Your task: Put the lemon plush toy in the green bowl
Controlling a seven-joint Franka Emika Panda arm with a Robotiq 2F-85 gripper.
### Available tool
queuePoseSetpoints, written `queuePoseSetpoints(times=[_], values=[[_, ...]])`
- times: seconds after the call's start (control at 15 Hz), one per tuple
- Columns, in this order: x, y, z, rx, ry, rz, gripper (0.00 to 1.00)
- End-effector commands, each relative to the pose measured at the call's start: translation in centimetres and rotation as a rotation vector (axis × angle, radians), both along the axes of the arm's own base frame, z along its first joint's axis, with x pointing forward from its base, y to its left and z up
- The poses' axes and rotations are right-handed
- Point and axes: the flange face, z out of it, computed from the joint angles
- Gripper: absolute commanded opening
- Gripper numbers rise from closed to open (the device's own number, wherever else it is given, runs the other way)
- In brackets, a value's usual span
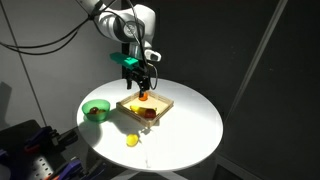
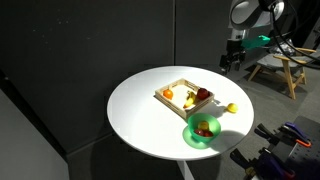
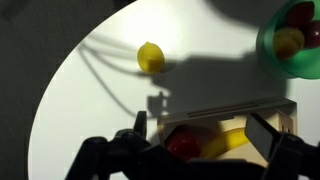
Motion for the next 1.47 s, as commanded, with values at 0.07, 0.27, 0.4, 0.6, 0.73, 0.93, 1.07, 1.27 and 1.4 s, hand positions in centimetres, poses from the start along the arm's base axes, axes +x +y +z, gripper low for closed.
queuePoseSetpoints(times=[0.07,0.27,0.4,0.6,0.73,0.93,1.07,1.27,1.4], values=[[-0.1,0.0,0.1,0.001,-0.002,0.002,1.00],[-0.6,-0.2,0.3,-0.001,-0.013,0.012,1.00],[-1.1,-0.3,0.4,-0.001,-0.017,0.016,1.00],[-2.0,-0.6,0.1,0.000,-0.013,0.023,1.00],[-2.7,-0.7,-0.2,-0.002,-0.016,0.030,1.00],[-3.7,-0.9,-0.9,-0.010,-0.030,0.037,1.00],[-4.4,-1.2,-1.6,-0.018,-0.038,0.041,1.00],[-5.1,-1.6,-2.8,-0.037,-0.047,0.044,1.00],[-5.6,-1.7,-3.7,-0.044,-0.047,0.042,1.00]])
